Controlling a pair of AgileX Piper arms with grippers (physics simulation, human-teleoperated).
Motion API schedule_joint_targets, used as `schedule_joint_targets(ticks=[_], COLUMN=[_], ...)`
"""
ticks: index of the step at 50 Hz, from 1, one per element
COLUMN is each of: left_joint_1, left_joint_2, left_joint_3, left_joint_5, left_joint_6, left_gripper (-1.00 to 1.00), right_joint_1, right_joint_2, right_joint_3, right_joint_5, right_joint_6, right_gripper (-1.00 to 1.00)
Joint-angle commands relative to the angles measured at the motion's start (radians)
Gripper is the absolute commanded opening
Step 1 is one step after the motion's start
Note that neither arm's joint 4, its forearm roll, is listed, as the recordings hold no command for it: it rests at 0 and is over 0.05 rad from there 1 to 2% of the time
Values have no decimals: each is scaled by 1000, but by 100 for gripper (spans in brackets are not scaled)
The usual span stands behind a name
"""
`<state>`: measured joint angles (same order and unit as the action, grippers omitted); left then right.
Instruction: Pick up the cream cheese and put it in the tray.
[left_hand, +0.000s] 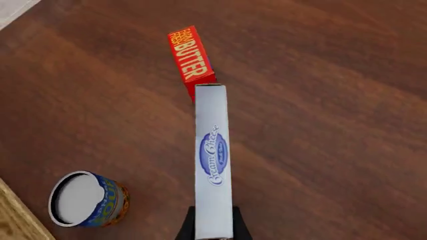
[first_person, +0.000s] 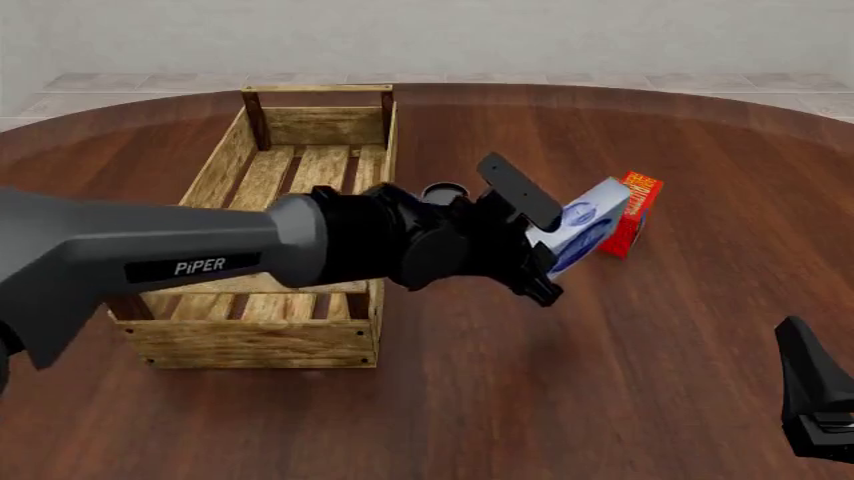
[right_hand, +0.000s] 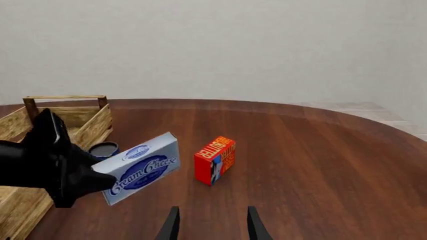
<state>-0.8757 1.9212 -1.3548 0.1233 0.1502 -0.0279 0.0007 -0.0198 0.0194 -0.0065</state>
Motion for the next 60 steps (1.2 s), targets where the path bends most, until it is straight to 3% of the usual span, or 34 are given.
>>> schedule_joint_targets(ticks=[1, 20, 40, 60], left_joint_1=[35, 73, 138, 196], left_joint_2=[-73, -195, -301, -344], left_joint_3=[31, 176, 258, 264], left_joint_5=[-18, -92, -110, -92], left_joint_6=[9, -6, 4, 21], left_gripper=[-100, -100, -100, -100], right_joint_1=[-1, 1, 2, 5], right_joint_2=[0, 0, 0, 0], right_joint_3=[0, 0, 0, -1], right_joint_5=[0, 2, 1, -4], right_joint_6=[1, 3, 0, -8], right_gripper=[100, 100, 100, 100])
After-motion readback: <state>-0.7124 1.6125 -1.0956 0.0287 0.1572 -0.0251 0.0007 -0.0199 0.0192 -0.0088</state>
